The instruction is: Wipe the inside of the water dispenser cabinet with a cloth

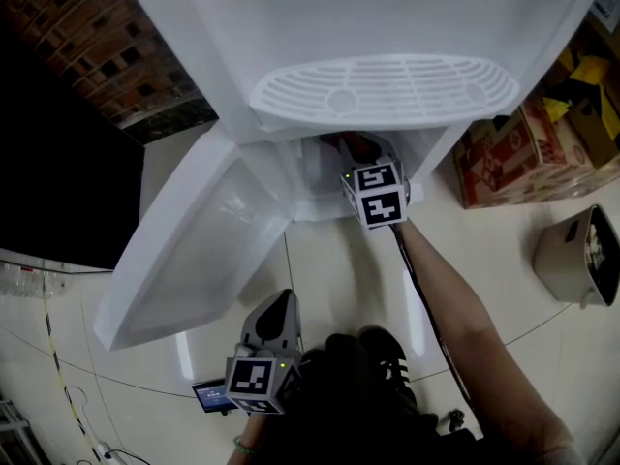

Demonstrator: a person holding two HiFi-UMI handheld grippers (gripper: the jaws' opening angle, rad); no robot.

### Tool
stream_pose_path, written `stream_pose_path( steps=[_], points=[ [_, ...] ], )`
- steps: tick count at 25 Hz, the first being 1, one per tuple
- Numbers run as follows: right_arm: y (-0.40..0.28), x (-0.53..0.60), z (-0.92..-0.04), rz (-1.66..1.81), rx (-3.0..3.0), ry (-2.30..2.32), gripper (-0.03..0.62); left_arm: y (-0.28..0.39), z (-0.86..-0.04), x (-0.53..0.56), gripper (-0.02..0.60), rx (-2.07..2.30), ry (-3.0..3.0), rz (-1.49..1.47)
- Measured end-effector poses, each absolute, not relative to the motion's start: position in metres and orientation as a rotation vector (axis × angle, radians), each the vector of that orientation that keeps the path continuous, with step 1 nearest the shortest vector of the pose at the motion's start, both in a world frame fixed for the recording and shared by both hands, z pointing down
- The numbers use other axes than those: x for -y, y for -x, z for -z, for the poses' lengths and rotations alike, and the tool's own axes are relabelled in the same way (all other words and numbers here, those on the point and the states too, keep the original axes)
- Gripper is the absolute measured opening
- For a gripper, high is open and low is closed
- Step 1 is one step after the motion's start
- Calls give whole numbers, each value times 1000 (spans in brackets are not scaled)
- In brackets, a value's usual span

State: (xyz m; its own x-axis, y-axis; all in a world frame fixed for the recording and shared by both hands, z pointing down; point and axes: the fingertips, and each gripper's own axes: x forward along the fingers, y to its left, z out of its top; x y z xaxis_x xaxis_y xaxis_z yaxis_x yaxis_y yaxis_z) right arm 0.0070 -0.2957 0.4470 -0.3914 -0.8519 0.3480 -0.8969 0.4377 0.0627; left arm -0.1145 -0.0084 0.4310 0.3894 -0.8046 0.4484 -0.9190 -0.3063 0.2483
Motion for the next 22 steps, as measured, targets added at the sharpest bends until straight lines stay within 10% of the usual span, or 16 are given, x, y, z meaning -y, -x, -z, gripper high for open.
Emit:
stream_pose_path(
  steps=[8, 22],
  points=[
    [-62, 319, -341, 7, 2409, -1903, 74, 111, -430, 9, -5, 1469, -2193, -330],
    [-62, 294, -477, -370, 2139, -1720, 74, 114, -432, 8, -5, 1472, -2187, -332]
  ],
)
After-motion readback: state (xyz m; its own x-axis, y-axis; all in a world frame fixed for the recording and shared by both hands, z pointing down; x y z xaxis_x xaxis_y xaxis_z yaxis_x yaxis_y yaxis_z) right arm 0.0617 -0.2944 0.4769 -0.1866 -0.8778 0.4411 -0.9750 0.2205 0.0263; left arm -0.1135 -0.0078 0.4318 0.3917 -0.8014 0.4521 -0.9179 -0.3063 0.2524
